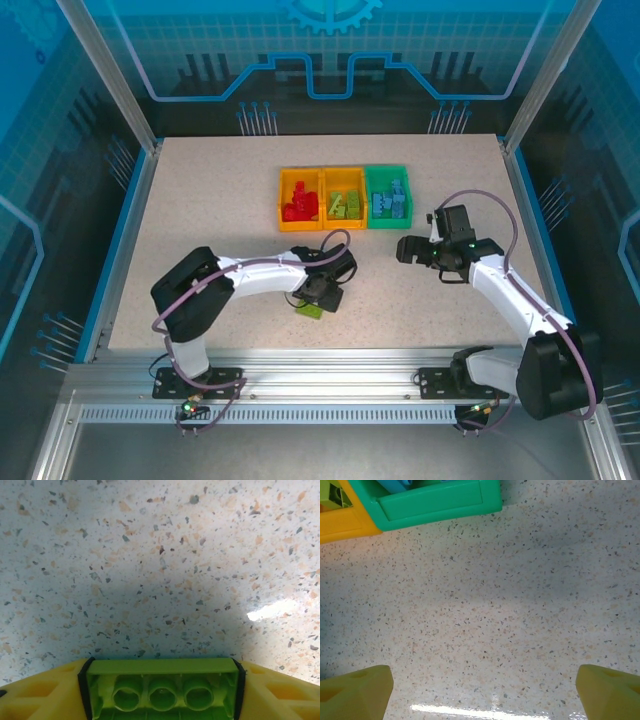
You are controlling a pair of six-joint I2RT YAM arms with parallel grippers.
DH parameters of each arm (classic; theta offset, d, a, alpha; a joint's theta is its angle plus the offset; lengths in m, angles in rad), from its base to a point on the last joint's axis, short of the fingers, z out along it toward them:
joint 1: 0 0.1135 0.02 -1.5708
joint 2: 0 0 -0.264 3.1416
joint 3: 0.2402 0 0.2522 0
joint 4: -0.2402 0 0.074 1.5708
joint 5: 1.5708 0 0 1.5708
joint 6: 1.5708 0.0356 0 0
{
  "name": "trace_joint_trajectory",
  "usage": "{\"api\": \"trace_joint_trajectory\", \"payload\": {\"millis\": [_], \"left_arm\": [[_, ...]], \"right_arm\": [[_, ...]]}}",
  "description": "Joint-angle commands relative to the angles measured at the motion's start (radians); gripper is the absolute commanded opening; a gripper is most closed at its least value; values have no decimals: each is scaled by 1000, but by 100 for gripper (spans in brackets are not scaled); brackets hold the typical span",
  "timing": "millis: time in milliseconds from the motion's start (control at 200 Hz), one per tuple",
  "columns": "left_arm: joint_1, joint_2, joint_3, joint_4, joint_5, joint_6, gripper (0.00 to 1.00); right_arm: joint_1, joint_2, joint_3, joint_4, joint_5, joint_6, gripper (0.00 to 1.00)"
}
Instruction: Sort the legos into containers by color
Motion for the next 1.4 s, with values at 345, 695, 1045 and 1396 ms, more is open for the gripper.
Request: {"api": "trace_joint_trajectory", "payload": {"millis": [345, 695, 1045, 1396], "left_arm": [[157, 141, 401, -63, -51, 140, 63], [300, 464, 1054, -225, -38, 309, 65], [345, 503, 1098, -231, -32, 233, 99], [251, 36, 475, -61, -78, 197, 99]], "right_arm": [[-17, -9, -20, 9, -19, -15, 96], [-18, 24, -20, 26, -28, -12, 96], [-18, 19, -14, 31, -68, -17, 95], [-12, -7, -50, 36, -83, -5, 95]]}}
